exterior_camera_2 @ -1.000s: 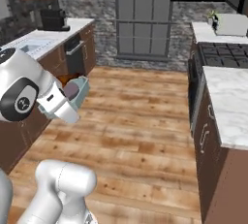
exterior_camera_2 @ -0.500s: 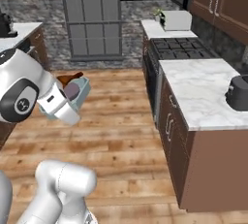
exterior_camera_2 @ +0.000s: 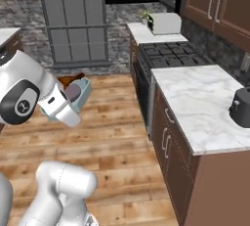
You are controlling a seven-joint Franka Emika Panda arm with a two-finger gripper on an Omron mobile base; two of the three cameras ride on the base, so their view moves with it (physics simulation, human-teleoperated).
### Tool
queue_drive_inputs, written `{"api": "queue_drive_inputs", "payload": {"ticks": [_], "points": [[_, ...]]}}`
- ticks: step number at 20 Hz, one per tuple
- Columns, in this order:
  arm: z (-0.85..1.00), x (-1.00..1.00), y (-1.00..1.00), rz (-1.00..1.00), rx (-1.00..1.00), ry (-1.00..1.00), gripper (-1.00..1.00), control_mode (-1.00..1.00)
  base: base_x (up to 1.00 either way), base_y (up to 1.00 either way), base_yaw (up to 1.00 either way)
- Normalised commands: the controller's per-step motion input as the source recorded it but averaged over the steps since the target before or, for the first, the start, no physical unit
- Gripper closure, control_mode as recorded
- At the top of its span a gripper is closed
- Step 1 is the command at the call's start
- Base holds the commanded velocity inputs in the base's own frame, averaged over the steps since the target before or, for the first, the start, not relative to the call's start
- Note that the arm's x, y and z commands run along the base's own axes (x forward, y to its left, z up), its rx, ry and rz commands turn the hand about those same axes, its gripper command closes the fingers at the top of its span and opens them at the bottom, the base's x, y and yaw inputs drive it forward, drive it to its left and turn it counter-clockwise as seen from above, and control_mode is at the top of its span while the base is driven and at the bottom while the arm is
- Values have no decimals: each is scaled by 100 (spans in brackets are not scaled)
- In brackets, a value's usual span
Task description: Place the tupperware containing the chicken drumstick and eggplant meal in the microwave. Close the microwave door and press the start button to reheat the meal.
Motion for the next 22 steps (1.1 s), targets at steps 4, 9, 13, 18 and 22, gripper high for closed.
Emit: {"api": "queue_drive_inputs", "payload": {"ticks": [4,9,13,18,22], "points": [[0,0,0,0,0,0,100,100,94,0,-21],[0,0,0,0,0,0,100,100,91,0,-27],[0,0,0,0,0,0,100,100,89,1,-32],[0,0,0,0,0,0,100,100,83,10,-33],[0,0,0,0,0,0,100,100,77,23,-32]]}}
